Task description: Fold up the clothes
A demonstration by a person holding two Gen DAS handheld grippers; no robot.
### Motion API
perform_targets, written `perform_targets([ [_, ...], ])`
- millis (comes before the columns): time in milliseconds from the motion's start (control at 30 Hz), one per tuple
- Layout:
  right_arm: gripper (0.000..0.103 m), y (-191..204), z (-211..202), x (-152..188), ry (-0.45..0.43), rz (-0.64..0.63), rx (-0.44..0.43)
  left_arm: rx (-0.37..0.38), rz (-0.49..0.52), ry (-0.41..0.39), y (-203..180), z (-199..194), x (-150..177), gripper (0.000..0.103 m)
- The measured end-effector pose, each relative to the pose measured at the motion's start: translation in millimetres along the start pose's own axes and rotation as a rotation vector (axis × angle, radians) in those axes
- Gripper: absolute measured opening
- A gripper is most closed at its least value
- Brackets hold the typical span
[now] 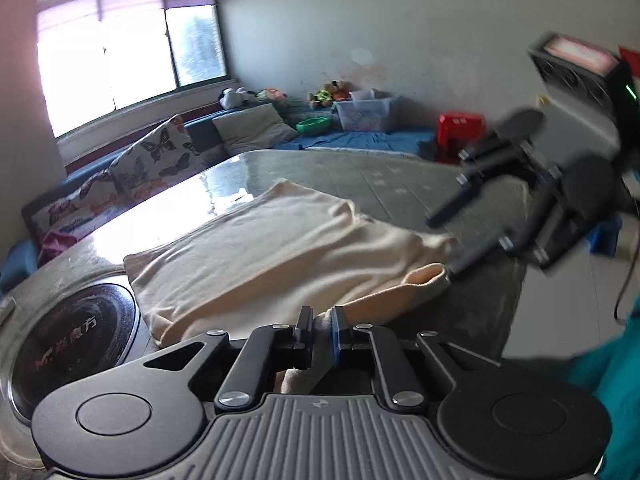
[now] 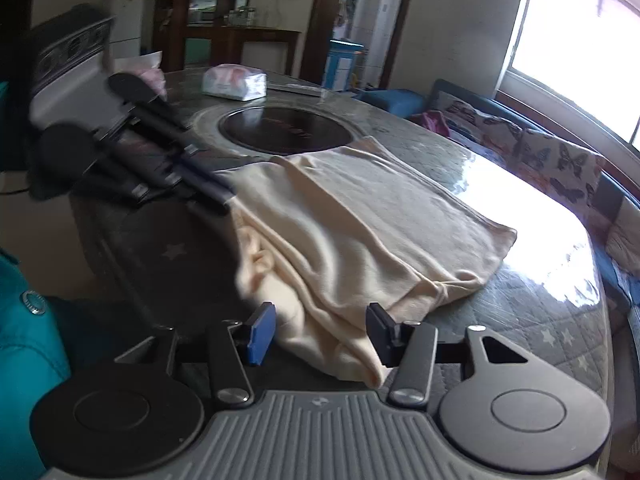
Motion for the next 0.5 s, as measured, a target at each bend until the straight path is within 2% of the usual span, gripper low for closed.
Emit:
perform_targets([
  [200, 0.055, 5, 18, -1, -0.023, -0.028, 0.002, 0.003, -0.092, -0.008, 18, 16, -13, 0.009],
  [300, 0.042, 0, 35, 5, -0.004, 0.001, 0.003, 0.004, -0.110, -0.001, 21, 18, -11, 0.009],
  [333, 0.030, -1, 38, 6, -0.001, 0.009, -0.003, 0.007, -0.109, 0.002, 20, 16, -9, 0.009],
  [367, 0.023, -1, 40, 7, 0.002, 0.017, -0.008, 0.010, -0.108, 0.005, 19, 13, -6, 0.010],
  [433, 0.016, -3, 42, 4, -0.001, 0.044, -0.020, 0.009, -0.099, 0.011, 18, 8, -1, 0.014],
  [500, 0.014, -9, 42, -2, -0.005, 0.104, -0.030, -0.003, -0.082, 0.017, 16, 1, 5, 0.018],
])
Point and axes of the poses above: each gripper's, at about its wrist camera, not at the fingertips, and z roughly the way its jaws point, y to its left, x to its underside, the point moved 10 cm from there along z, roughly the way its jaws point, and after that the axes turned 11 degrees about -y, right-handed, at the moved point
